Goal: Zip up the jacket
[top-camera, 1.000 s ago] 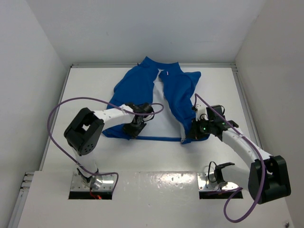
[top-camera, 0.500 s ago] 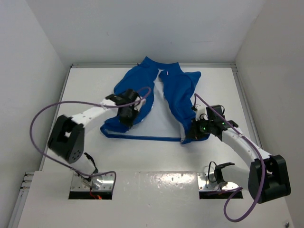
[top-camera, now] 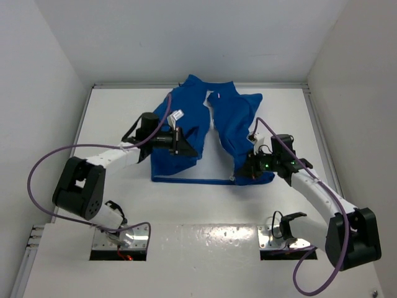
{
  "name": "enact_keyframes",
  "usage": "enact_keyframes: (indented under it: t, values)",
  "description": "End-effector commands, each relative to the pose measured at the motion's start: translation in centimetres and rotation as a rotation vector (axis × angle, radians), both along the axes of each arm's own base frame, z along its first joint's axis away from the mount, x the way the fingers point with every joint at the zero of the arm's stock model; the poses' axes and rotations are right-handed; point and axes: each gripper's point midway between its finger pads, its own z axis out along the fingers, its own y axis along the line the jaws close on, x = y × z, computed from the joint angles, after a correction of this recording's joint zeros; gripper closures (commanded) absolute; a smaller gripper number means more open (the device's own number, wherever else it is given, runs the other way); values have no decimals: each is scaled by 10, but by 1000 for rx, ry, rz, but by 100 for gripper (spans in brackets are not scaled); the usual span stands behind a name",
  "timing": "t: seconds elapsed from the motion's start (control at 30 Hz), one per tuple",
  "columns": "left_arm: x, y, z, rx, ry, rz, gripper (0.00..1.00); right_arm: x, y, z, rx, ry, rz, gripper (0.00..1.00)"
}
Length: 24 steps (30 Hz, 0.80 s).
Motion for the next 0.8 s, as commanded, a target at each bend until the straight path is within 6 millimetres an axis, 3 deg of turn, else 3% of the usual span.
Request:
enact_keyframes:
  t: [0.0,0.4,0.47,0.5,0.77]
  values:
    - [-22,-10,71,-290,-119,-162,100,12,16,35,116,-113,12,100]
    - [-46,-18,82,-341,-204,-184,100,1,53,73,436,-105,142,100]
    - [-47,-17,70,-307,-173,-191,100,3,56,84,481,-119,142,100]
    - [-50,-17,75,-309,-176,-203,100,4,57,84,493,-107,142,100]
    - [-62,-23,82,-316,-269,-240,100,-26,64,115,629,-5,362,100]
